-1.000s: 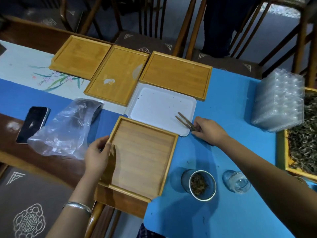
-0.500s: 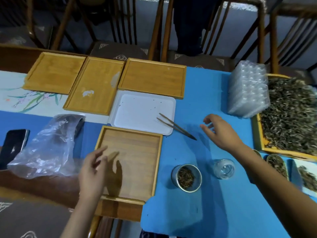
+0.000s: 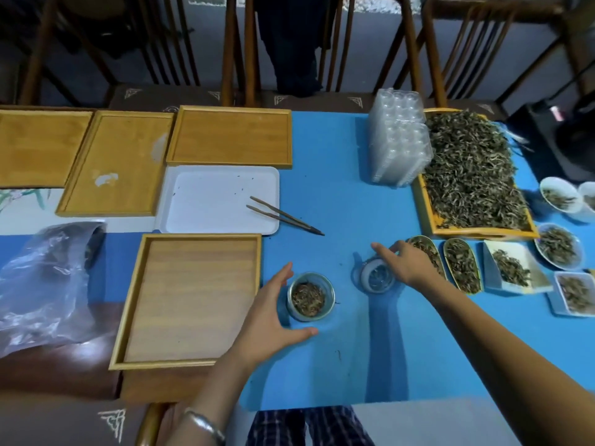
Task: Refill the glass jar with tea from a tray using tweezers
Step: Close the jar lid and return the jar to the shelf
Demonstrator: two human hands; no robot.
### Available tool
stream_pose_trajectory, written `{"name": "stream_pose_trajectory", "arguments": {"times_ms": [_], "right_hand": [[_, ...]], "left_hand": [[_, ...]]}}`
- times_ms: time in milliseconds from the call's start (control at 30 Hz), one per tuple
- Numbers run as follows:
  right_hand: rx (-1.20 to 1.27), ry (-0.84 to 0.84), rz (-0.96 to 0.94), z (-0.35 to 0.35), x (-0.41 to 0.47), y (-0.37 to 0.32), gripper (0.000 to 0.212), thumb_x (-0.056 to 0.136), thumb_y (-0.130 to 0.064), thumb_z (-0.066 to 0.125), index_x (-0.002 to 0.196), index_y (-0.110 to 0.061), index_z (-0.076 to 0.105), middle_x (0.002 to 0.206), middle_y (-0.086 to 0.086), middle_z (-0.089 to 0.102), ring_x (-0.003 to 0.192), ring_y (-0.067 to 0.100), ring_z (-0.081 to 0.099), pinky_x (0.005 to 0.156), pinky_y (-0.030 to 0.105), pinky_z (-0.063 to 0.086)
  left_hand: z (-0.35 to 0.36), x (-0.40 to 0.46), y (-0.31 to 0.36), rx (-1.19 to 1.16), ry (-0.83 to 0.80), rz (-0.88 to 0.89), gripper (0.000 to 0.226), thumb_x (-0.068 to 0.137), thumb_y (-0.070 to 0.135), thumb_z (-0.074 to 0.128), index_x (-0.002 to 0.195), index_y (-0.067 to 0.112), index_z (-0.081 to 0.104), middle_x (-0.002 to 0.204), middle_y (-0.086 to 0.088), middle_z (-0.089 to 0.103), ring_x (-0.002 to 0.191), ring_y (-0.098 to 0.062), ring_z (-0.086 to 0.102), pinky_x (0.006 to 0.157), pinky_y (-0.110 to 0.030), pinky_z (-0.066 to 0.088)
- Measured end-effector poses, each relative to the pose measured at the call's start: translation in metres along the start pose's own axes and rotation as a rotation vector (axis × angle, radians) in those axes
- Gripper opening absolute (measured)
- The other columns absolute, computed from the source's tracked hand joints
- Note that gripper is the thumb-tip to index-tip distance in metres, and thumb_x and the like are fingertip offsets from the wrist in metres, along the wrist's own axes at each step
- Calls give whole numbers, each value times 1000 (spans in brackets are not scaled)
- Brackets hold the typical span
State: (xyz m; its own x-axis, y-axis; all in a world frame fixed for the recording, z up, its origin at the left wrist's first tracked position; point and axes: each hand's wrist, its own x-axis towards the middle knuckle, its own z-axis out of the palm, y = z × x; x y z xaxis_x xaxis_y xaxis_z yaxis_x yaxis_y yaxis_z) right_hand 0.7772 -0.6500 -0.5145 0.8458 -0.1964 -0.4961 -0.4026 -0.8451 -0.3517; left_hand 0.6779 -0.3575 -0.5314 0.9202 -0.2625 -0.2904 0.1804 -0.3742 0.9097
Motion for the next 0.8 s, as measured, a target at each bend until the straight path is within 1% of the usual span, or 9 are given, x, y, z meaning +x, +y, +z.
{"name": "stream_pose_trajectory", "arguments": {"times_ms": [100,200,333,400,500,567,633,700,800], "right_hand": [[-2,-146,102,2,9,-8,62,81,-67,55,64,-8,53,70,12,59,67,28,58,62,35,43],[18,-186,111,7,5,-4,61,76,-66,61,66,-7,57,65,10,60,65,29,64,67,38,53],[17,-145,116,17,-5,2,58,80,-64,55,82,-6,64,81,9,63,76,26,60,64,34,43],[111,-145,133,21,-8,2,57,81,-58,55,90,-3,67,82,11,60,70,25,56,62,33,42],[403,-213,187,24,-16,4,37,83,-36,62,99,-3,64,84,12,56,64,23,56,49,27,49],[560,-247,172,24,-24,5,26,81,-19,70,102,-12,58,92,11,59,75,22,59,57,28,54],[895,-332,220,27,-32,1,16,86,-28,62,98,-17,61,91,8,64,75,21,63,64,30,54],[1250,-404,309,29,-41,-8,26,89,-36,48,95,-16,65,85,9,68,70,21,66,61,28,54],[1468,-454,252,26,-54,-17,35,90,-36,45,108,-11,60,95,13,69,81,25,67,62,27,56]], "left_hand": [[12,13,-3,12,23,34,106,59,45,90,147,45,31,146,29,39,135,9,35,111,-23,34],[19,22,-7,-11,69,59,91,56,41,91,134,44,46,134,25,53,127,2,48,108,-33,42],[22,26,-10,-28,88,91,80,53,44,91,121,52,50,122,25,59,120,0,55,101,-29,47],[23,26,-11,-39,95,95,79,53,44,91,120,49,51,122,23,60,119,-2,56,99,-28,47],[24,27,-12,-47,94,95,78,55,41,91,121,45,51,121,21,61,119,-4,56,98,-25,46],[25,27,-13,-42,89,89,78,55,40,91,122,44,51,121,21,60,119,-3,55,98,-24,46],[25,27,-14,-40,85,80,78,55,40,91,122,44,51,121,21,60,119,-2,55,97,-23,45],[25,28,-15,-36,82,72,78,55,41,91,122,45,50,121,22,60,119,-2,55,96,-21,45],[26,28,-14,-34,78,68,78,55,41,91,121,48,49,121,23,59,118,-1,55,95,-19,44]]}}
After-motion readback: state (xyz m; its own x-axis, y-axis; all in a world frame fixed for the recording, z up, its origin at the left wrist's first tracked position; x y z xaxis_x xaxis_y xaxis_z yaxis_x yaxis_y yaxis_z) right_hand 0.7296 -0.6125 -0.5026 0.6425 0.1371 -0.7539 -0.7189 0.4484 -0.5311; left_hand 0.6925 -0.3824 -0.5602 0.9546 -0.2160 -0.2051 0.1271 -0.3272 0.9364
